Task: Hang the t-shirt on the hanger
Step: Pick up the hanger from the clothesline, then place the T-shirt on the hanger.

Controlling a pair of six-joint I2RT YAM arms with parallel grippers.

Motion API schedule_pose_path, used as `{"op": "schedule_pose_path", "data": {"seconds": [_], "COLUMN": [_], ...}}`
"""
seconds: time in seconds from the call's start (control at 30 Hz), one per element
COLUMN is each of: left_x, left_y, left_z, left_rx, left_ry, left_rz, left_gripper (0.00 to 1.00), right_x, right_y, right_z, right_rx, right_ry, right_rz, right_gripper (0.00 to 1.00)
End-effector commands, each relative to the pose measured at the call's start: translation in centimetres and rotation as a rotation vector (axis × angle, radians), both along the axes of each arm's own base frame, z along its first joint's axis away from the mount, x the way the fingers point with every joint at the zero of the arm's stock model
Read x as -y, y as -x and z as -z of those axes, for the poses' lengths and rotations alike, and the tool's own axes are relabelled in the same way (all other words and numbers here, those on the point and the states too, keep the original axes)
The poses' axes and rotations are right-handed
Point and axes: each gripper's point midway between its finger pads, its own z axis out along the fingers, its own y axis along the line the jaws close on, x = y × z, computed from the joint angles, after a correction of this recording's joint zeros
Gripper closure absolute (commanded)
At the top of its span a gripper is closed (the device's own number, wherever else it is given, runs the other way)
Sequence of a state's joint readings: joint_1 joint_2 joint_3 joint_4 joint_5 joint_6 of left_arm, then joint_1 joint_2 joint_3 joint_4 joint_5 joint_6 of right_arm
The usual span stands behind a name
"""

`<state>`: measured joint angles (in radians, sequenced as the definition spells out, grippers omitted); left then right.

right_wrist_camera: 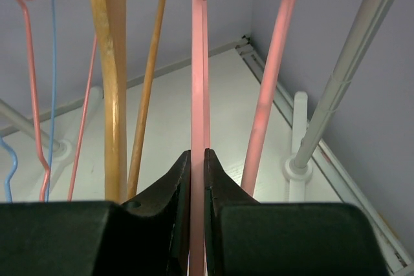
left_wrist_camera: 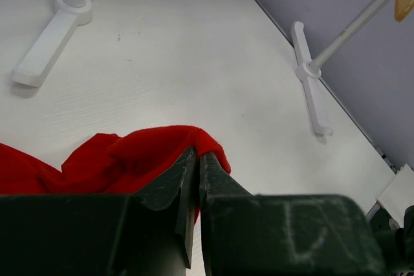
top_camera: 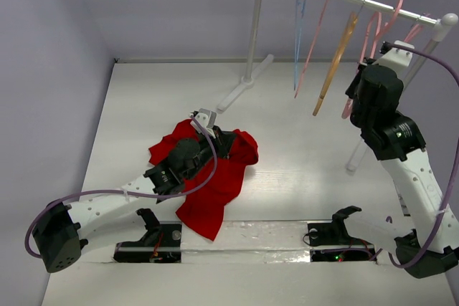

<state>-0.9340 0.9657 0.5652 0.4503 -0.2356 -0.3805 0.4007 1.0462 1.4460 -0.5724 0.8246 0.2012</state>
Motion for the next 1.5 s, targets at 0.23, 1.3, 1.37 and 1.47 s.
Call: {"op": "schedule_pose_path", "data": {"seconds": [0.23,1.3,1.37,1.47], "left_x": [0.3,1.0,1.2,1.5], "left_y": [0.0,-1.7,-1.9,-2.1], "left_z": [-2.1,-3.1,-3.0,-3.2], "left_rx": [0.041,0.047,0.043,0.042], "left_ry": [0.078,0.054,0.05,0.051], "left_rz": [0.008,-0.037,-0.04,-0.043], "left_gripper": [1.0,1.0,1.0,1.0], "right_x": [-2.2,-9.6,-10.7,-11.3], "right_y": [1.9,10.1,11.0,11.6], "right_z": [4.2,15.1,15.4,15.9], "right_rx": [-0.075,-0.419,-0.436,-0.453], "right_ry": [-0.083,-0.334,-0.376,-0.398], "right_rz": [-0.086,-0.56,-0.619,-0.66], "right_gripper": [1.0,1.0,1.0,1.0]}}
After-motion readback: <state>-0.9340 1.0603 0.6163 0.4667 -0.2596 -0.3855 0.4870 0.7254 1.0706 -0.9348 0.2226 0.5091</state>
